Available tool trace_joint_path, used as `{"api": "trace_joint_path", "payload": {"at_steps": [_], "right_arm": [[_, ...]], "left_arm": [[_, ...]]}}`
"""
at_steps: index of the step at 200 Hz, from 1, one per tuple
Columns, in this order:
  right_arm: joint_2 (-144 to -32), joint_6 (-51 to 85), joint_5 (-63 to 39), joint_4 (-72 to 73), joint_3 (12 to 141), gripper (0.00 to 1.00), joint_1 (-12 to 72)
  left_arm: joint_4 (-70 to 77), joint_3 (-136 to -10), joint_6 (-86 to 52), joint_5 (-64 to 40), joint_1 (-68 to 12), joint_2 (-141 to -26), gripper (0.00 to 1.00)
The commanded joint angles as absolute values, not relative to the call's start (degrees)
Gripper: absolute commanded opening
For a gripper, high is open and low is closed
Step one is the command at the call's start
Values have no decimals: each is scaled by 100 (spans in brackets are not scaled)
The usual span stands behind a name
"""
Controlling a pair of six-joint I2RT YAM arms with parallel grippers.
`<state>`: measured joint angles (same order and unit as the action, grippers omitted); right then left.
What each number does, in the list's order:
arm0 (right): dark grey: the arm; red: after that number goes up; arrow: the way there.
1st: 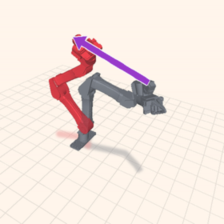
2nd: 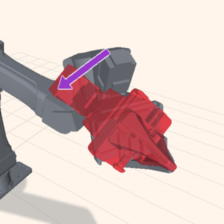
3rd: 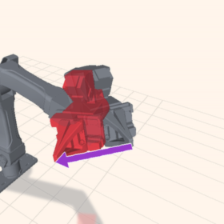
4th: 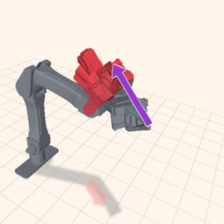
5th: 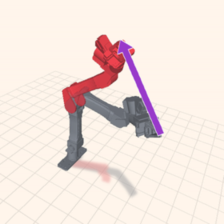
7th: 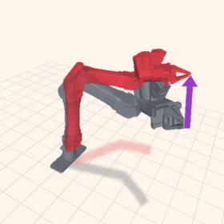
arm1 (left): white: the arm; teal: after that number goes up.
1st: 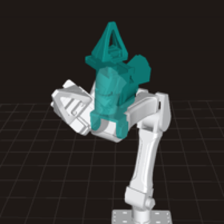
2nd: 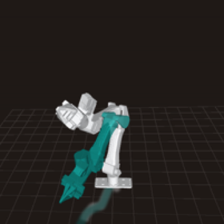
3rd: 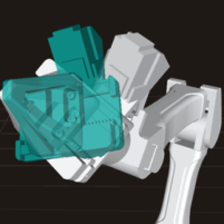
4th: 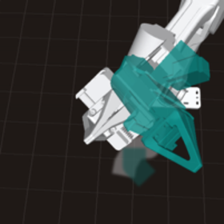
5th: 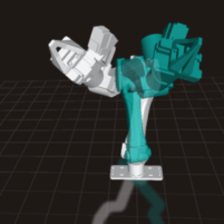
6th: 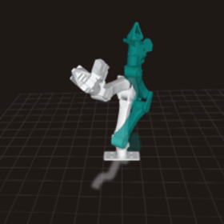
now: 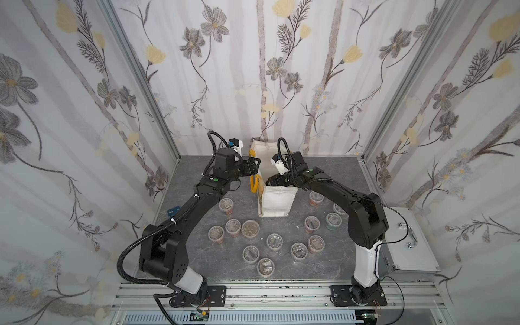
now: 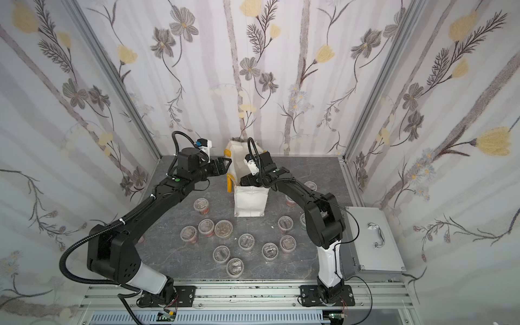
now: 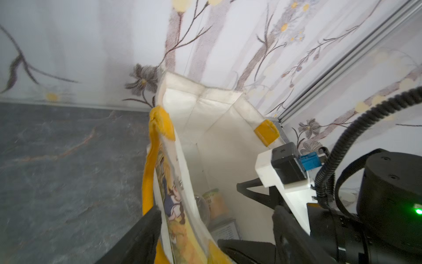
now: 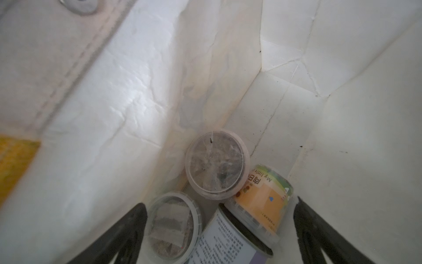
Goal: Take out the seed jars from the canvas bag
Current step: Place the canvas bag at the center of the board, then adjust the canvas bag at the center of the board.
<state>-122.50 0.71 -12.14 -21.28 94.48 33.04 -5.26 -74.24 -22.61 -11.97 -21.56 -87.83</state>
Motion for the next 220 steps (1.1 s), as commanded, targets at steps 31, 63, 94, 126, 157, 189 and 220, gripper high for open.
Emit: {"api": "trace_joint_path", "payload": {"at_steps": [31,63,94,126,157,189,220], "right_arm": [[-11708,589,-1064,-2602,9299,96,3462],[-11244,1030,-672,-2696,9159,97,3460],[-10666,1195,-207,-2716,8856,99,3414],[-10293,1356,186,-2685,8713,100,3339],[-10068,1415,646,-2576,8608,100,3327],[-10078,1292,-289,-2544,8613,97,3049],[-9998,972,-855,-2202,8363,89,3035]], "left_arm": [[-2887,-8147,-3104,-628,-2443,-9133,85],[-3265,-8862,-2948,-185,-2426,-9679,87],[-3395,-9657,-2898,-217,-2391,-10453,85],[-3572,-10324,-2820,-30,-2364,-11160,81],[-3496,-10859,-2612,165,-2340,-11569,37],[-2687,-10812,-2061,-771,-2398,-11450,0],[-2101,-10631,-1533,-1042,-2720,-11155,0]]}}
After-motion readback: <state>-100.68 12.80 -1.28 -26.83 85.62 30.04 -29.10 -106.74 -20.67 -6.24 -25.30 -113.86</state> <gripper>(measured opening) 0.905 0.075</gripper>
